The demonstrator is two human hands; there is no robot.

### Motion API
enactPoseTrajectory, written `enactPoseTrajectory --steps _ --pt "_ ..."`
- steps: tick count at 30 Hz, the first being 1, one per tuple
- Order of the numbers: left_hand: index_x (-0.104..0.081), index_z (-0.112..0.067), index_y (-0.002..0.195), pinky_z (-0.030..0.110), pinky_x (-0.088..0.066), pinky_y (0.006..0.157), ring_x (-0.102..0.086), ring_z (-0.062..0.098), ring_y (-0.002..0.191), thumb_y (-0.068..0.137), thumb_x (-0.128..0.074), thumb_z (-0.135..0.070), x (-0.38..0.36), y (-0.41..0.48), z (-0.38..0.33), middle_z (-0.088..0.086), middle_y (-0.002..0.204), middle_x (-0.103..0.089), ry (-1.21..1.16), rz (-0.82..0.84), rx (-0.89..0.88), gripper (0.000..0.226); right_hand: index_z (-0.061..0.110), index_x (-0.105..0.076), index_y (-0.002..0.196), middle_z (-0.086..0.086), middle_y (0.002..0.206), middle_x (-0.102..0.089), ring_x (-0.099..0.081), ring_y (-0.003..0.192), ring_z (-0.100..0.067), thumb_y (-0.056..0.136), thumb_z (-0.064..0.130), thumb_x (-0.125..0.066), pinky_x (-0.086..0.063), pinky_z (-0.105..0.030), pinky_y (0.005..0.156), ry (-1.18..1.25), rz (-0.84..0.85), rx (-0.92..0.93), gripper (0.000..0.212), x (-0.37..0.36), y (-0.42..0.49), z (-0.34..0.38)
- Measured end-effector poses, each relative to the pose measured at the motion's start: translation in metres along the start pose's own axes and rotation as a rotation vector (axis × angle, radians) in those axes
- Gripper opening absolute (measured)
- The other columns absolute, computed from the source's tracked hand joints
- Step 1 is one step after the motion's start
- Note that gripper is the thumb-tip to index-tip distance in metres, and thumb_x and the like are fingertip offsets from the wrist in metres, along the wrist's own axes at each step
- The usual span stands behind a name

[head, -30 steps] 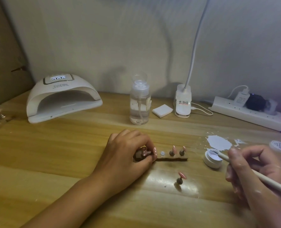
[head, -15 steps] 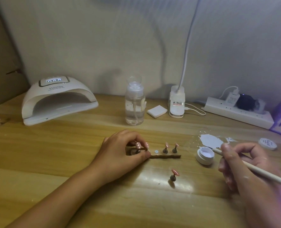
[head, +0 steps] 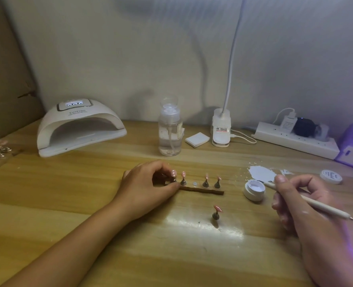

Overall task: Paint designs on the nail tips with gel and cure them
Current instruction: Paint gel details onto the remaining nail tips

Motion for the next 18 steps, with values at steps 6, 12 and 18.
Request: enactPoseTrajectory --steps 6,12,18 --pt "-0.069 -0.026 0.081 0.034 -0.054 0.08 -0.066 0.005 0.081 0.076 -0.079 -0.029 0.002 -0.004 -0.003 -0.013 0.082 -0.069 -0.062 -0.04 -0.083 0.012 0.023 -0.052 0.075 -0.002 0.054 -0.059 -0.038 0.037 -0.006 0.079 0.044 -0.069 -0.03 -0.013 0.035 -0.004 -0.001 0.012 0.028 -0.001 -0.001 0.0" --pt "-0.068 -0.027 0.082 0.031 -0.053 0.076 -0.062 0.004 0.082 0.079 -0.076 -0.031 0.002 -0.005 -0.008 -0.014 0.086 -0.067 -0.021 -0.057 -0.156 0.01 0.022 -0.051 0.077 -0.002 0.053 -0.059 -0.037 0.036 -0.006 0.085 0.038 -0.068 -0.03 -0.013 0.035 -0.012 0.0 0.017 0.025 0.0 -0.001 0.0" --pt "-0.067 -0.027 0.08 0.04 -0.051 0.084 -0.062 0.005 0.084 0.078 -0.077 -0.033 0.002 -0.004 -0.009 -0.014 0.085 -0.067 -0.022 -0.055 -0.133 0.011 0.022 -0.05 0.076 -0.004 0.054 -0.059 -0.039 0.036 -0.008 0.078 0.044 -0.07 -0.032 -0.014 0.036 -0.027 -0.001 0.006 0.029 -0.001 0.001 0.0"
Point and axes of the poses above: each hand's wrist, its own y-axis towards the middle knuckle, its own x-axis out of the back of the hand, z = x × y, the point moved 8 cm from there along y, towards the middle knuckle
